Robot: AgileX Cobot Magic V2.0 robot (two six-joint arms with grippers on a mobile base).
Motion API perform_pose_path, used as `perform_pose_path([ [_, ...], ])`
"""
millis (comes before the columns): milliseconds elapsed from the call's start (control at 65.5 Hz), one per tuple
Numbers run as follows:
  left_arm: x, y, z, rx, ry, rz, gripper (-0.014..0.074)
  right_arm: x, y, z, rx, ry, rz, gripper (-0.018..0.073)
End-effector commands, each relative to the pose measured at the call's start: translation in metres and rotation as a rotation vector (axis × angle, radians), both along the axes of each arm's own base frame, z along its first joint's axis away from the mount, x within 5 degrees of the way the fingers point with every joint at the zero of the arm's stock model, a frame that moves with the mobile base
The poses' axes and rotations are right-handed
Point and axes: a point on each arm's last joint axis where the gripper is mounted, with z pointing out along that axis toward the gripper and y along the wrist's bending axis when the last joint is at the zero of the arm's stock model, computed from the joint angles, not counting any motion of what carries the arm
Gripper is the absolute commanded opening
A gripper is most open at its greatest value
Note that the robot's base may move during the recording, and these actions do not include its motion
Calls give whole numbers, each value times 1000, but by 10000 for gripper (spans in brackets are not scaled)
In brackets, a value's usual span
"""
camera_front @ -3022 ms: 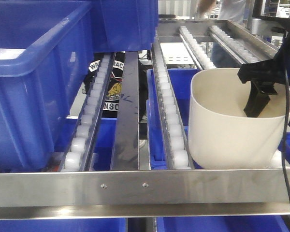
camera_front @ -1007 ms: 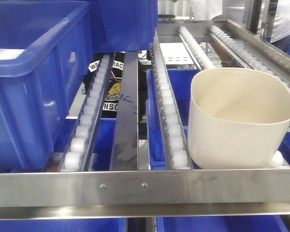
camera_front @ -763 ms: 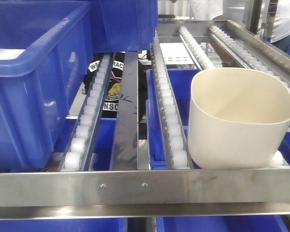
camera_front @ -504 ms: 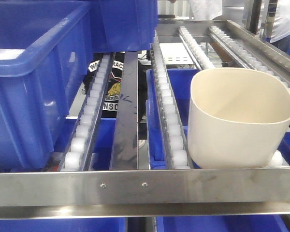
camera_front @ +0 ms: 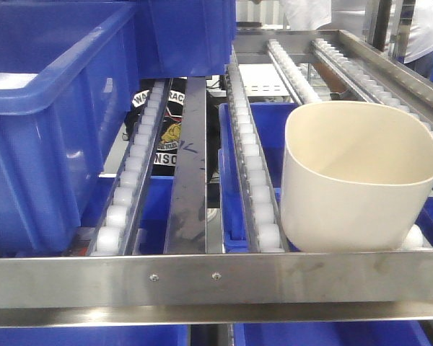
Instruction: Move white bin to right shelf second layer
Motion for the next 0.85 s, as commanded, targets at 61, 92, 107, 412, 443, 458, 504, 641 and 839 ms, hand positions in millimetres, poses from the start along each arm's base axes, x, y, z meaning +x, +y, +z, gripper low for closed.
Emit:
perform_pose_path([
  [61,1,0,-5,-25,-50,0,85,-1,-2,15,-10,-129,-18,55],
  [92,1,0,-5,-25,-50,0,85,-1,-2,15,-10,-129,-18,55],
  [107,1,0,-5,-25,-50,0,85,-1,-2,15,-10,-129,-18,55],
  [412,1,0,-5,-25,-50,0,85,-1,-2,15,-10,-129,-18,55],
  [443,1,0,-5,-25,-50,0,85,-1,-2,15,-10,-129,-18,55],
  [458,1,0,-5,-25,-50,0,85,-1,-2,15,-10,-129,-18,55],
  [504,1,0,-5,-25,-50,0,85,-1,-2,15,-10,-129,-18,55],
  [641,1,0,-5,-25,-50,0,85,-1,-2,15,-10,-129,-18,55],
  [839,1,0,-5,-25,-50,0,85,-1,-2,15,-10,-129,-18,55],
])
